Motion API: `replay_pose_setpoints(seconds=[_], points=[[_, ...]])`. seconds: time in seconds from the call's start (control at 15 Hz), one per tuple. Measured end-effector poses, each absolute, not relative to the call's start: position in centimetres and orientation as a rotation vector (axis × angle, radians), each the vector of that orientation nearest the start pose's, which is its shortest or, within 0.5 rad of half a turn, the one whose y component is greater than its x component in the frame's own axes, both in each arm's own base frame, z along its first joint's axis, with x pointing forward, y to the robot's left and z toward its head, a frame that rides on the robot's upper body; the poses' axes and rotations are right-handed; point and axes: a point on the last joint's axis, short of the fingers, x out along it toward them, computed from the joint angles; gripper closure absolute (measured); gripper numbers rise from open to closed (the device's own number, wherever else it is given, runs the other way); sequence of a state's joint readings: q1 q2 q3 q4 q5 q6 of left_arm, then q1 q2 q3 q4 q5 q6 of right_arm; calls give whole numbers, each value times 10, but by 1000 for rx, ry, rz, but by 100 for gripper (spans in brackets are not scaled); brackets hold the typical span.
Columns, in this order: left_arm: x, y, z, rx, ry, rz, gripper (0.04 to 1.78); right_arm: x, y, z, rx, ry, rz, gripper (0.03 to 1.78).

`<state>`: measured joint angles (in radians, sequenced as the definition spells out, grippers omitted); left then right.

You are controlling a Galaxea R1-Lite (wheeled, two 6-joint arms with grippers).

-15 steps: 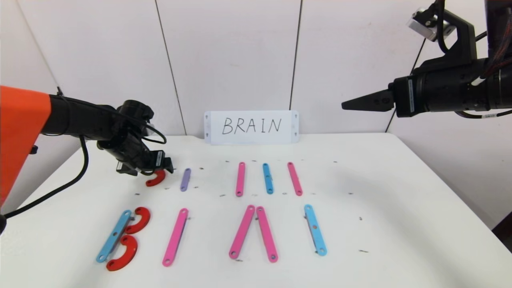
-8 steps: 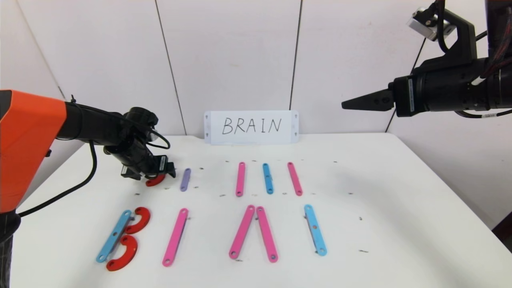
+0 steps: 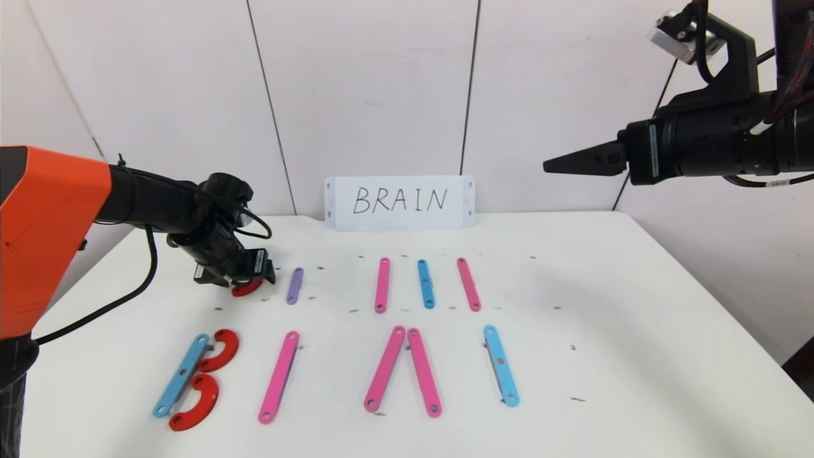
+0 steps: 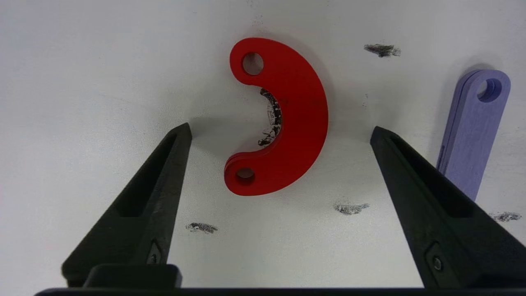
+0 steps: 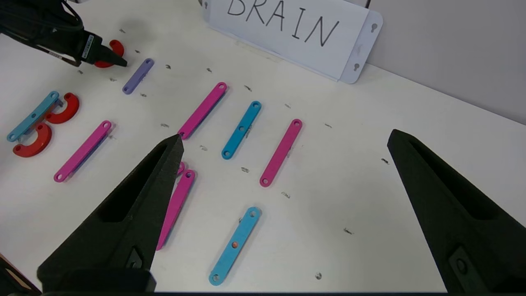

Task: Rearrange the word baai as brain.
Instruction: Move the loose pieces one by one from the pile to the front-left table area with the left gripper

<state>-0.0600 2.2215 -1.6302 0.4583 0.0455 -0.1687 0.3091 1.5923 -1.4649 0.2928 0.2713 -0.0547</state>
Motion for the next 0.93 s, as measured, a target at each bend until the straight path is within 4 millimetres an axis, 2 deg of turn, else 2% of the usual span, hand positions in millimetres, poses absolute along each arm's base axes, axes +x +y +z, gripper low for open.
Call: replay_pose_setpoints(seconds=[0.07, 0.4, 0.47, 0.93], points=[[419, -24, 115, -98, 1047, 76, 49, 267, 91, 311, -60, 410, 582, 7], [420, -24, 113, -97, 1050, 76, 137, 267, 91, 311, -60, 408, 582, 7], [420, -24, 113, -97, 1050, 76, 147, 267, 91, 312, -60, 408, 582, 7], [419, -24, 114, -97, 1049, 75, 151, 267, 91, 312, -59, 408, 582, 7]])
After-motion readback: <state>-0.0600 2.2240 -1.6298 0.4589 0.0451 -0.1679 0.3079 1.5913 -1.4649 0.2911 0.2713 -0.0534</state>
